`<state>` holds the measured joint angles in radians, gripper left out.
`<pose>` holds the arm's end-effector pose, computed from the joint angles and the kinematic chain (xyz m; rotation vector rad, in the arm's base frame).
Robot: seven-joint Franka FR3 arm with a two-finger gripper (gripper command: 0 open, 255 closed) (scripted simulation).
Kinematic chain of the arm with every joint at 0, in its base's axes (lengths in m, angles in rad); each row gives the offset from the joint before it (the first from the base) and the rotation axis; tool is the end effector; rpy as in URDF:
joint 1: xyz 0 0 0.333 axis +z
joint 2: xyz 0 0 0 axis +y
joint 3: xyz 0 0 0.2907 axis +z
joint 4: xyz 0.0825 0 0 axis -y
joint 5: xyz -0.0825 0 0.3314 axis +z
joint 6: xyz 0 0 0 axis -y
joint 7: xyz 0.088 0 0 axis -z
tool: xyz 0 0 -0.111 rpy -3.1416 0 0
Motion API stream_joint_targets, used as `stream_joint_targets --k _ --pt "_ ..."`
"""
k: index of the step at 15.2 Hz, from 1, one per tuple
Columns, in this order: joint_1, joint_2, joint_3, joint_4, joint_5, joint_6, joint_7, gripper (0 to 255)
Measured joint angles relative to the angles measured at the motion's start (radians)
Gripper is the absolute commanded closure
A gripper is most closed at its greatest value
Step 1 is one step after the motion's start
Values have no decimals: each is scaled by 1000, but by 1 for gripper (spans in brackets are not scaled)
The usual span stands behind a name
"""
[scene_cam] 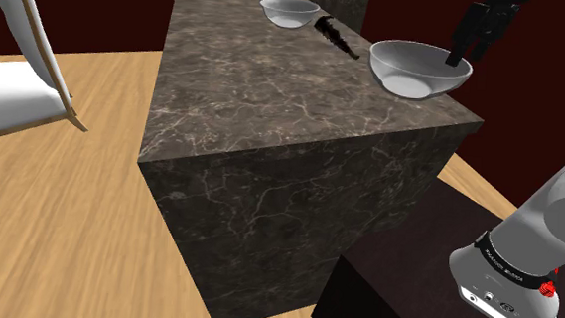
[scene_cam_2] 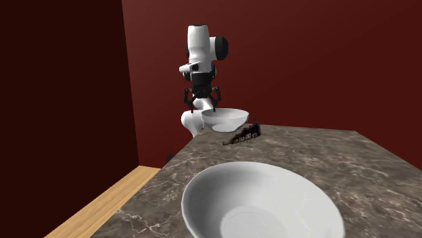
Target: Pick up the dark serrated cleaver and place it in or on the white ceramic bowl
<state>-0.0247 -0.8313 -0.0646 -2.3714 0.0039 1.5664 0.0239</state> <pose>0.2593 -0.0288 0.5733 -3.0870 0.1432 -0.0408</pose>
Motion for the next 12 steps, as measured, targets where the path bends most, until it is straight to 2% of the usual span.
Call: stream_joint_targets --k 3,12 --pt "12 26 8 4 -13 43 -22 0" --pt "84 240 64 77 -116 347 -161 0"
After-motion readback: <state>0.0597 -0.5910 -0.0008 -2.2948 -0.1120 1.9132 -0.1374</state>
